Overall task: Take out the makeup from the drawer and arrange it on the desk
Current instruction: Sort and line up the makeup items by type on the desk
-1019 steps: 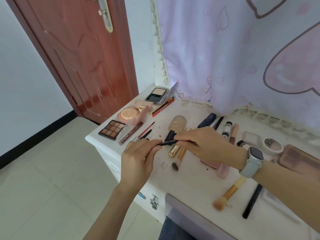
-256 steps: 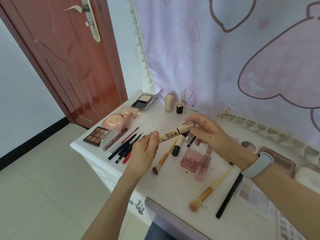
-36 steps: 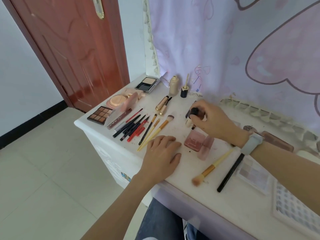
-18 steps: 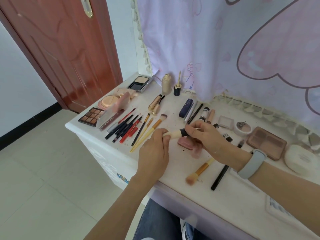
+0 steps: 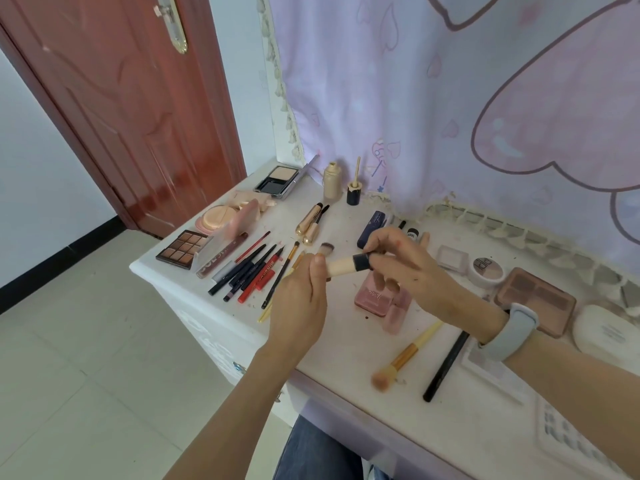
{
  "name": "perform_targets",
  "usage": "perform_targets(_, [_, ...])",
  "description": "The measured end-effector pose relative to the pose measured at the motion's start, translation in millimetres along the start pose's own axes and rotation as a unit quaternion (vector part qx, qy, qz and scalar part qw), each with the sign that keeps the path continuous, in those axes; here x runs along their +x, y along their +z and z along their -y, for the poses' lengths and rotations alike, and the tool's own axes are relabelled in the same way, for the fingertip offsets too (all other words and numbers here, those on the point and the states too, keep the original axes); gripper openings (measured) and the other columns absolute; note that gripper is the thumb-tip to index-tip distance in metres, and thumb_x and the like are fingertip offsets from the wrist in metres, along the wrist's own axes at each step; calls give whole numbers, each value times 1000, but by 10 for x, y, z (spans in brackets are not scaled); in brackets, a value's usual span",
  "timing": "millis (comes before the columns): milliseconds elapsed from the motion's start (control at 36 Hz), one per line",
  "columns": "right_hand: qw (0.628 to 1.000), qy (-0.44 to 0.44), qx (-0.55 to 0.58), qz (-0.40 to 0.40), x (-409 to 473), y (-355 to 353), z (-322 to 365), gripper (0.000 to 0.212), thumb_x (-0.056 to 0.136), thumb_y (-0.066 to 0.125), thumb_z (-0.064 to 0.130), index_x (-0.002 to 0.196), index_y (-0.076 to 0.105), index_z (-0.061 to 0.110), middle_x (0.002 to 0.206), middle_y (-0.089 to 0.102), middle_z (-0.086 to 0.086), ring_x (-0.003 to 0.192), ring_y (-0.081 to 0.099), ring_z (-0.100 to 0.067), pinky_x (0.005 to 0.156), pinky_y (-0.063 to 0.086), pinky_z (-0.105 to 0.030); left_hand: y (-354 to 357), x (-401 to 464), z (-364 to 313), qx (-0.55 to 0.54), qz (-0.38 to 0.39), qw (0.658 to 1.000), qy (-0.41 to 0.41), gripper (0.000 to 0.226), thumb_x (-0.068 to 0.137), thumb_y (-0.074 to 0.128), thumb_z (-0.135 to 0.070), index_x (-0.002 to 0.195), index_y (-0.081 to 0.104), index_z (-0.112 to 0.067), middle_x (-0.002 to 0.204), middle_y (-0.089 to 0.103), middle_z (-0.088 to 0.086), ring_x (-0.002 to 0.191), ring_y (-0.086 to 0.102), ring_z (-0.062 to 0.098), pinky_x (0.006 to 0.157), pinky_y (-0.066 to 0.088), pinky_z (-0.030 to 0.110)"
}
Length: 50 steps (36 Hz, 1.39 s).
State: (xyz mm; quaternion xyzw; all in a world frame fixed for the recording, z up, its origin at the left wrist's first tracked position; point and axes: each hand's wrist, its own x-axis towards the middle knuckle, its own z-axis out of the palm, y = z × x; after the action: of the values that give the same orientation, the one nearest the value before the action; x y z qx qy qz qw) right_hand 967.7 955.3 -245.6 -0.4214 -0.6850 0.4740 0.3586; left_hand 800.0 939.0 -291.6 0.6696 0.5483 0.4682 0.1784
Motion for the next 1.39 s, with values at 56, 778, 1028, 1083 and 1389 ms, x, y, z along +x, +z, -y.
perform_targets(56, [998,67,-17,-15,85,-19,16,31,98,34,41,93,51,16,58,64,6,43,45,-11,49,38,-23,-7,26,12,22,1,999,27,30,92,17,-44,70,34,-34,49,28,-12,39,27,8,43,21,18])
perform_targets(778, [983,33,-182,13,169,-121,-76,24,95,49,18,117,54,26,85,56,8,69,53,-9,72,48,-28,-130,148,83,-98,156,982,-36,10,95,47,-33,90,55,-29,69,59,-7,54,52,-1,52,40,10])
perform_targets(1028, [923,-26,-381,48,145,-222,-57,31,96,47,24,126,56,22,101,45,15,90,50,-5,83,32,-8,-173,220,112,-22,236,972,7,9,94,47,-36,86,48,-33,66,59,-8,53,50,-1,51,37,12])
perform_targets(1083, [909,-28,-413,56,109,-280,-69,28,96,47,24,123,56,25,105,43,17,89,48,1,84,36,-20,-201,219,136,-19,251,968,-2,17,95,44,-35,79,49,-35,65,58,-11,54,48,-2,54,38,11])
perform_targets(1389, [962,-17,-235,-140,197,-601,-235,22,92,53,14,94,57,36,93,52,-3,79,56,-12,66,36,-7,-295,391,145,-309,137,923,-185,22,95,46,-26,96,57,-7,78,70,1,76,66,12,77,51,29])
